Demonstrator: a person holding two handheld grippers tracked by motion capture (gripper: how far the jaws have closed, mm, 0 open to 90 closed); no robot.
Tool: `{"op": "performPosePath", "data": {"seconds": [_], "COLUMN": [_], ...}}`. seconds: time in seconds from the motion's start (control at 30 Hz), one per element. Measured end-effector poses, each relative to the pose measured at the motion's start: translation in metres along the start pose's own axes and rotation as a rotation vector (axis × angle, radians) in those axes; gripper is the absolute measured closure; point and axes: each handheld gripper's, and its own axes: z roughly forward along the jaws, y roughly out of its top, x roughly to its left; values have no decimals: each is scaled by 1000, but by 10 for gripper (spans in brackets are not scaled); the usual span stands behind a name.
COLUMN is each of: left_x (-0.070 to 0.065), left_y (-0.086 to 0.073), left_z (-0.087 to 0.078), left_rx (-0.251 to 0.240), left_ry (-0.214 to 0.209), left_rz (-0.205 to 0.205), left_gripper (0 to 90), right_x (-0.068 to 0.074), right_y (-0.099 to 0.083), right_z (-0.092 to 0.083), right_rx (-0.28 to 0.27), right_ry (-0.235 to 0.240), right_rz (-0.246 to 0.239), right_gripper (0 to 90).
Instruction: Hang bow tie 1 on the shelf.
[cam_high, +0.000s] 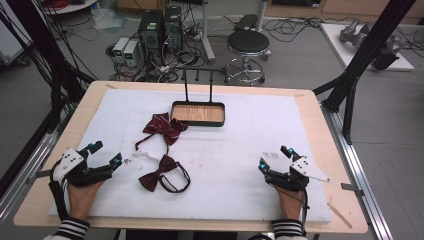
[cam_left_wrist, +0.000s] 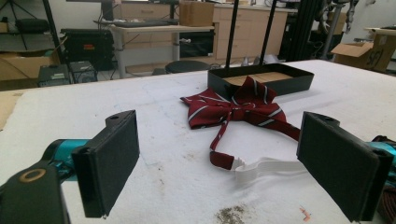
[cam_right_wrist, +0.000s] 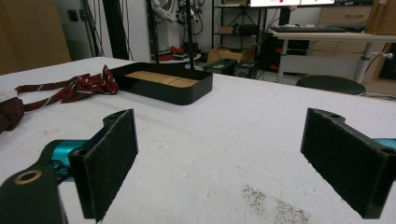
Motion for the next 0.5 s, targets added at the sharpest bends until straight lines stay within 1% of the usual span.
{"op": "performPosePath", "data": {"seconds": [0.13, 0.27, 0.37, 0.47, 0.5], "left_x": [1, 1, 1, 1, 1], "left_y": [0, 0, 0, 1, 1], "left_z": [0, 0, 1, 2, 2], "left_rx": [2, 7, 7, 18, 14], "left_ry": [-6, -7, -5, -8, -9], "left_rz": [-1, -9, -5, -1, -3], "left_gripper": [135, 135, 135, 136, 135], "right_x": [0, 0, 1, 0, 0], "right_y": [0, 0, 0, 0, 0], "right_z": [0, 0, 0, 0, 0], "right_rx": [2, 1, 1, 0, 0], "right_ry": [3, 3, -1, 0, 2], "right_rz": [5, -3, -6, 3, 6], "right_gripper": [102, 102, 102, 102, 102]}}
